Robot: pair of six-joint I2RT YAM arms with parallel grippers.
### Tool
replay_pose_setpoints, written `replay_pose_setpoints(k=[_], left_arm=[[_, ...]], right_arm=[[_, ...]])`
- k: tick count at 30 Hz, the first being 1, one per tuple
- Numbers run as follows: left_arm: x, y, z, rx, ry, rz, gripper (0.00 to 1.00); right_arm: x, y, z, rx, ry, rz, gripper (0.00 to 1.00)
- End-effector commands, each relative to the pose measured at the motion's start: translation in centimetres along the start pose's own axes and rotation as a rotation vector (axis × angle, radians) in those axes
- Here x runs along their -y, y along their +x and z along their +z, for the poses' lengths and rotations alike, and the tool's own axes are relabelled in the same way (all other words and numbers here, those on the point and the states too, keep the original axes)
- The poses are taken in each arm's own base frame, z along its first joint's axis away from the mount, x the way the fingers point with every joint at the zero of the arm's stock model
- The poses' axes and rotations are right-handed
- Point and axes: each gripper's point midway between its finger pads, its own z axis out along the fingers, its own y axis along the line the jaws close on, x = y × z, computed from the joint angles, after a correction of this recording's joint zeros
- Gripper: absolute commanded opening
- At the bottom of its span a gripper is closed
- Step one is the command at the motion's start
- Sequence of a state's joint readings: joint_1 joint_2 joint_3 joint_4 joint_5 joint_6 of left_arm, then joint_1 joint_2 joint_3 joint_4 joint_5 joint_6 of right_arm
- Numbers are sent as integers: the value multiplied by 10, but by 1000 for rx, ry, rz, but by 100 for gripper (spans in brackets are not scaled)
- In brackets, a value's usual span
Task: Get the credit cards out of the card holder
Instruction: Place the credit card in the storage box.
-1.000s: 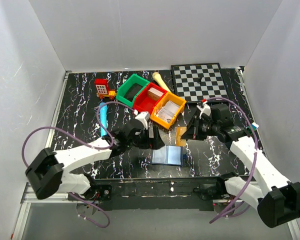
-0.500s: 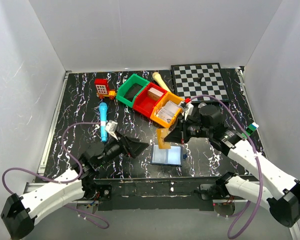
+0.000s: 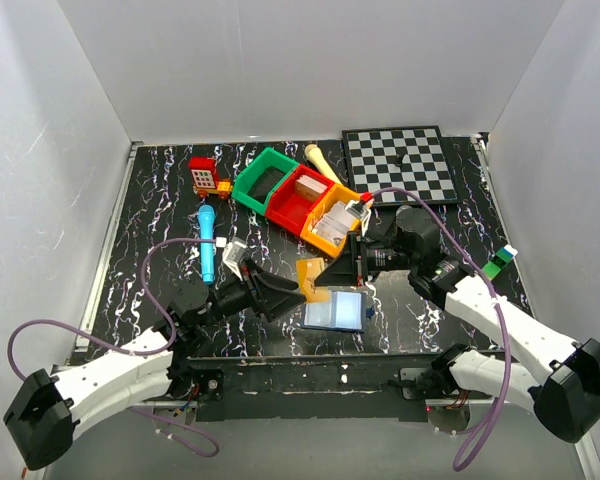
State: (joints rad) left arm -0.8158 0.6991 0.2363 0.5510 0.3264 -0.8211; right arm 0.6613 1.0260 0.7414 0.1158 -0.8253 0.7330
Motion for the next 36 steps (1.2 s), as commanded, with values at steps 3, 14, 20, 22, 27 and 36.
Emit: replay_pose_setpoints(k=[3,14,20,22,27,36], left_arm=[[22,-5,9,-22,115,15,61],[28,-13,10,5,130,43,24],[26,-17,5,4,95,91,0],[28,-18,1,-31,80,123,0],[41,2,-11,-347,204,100,0],[37,34,-28,-750,192,-34,0]], right_arm=[[-17,-11,4,20,-85,-33,1],[-13,-10,12,2,-84,-19,1],[-1,-18,5,38,63,12,52],[6,-25,-7,34,171,21,60],[-4,-50,-40,99,284,-136,67],[-44,-20,-73,-138,282,-216,88]])
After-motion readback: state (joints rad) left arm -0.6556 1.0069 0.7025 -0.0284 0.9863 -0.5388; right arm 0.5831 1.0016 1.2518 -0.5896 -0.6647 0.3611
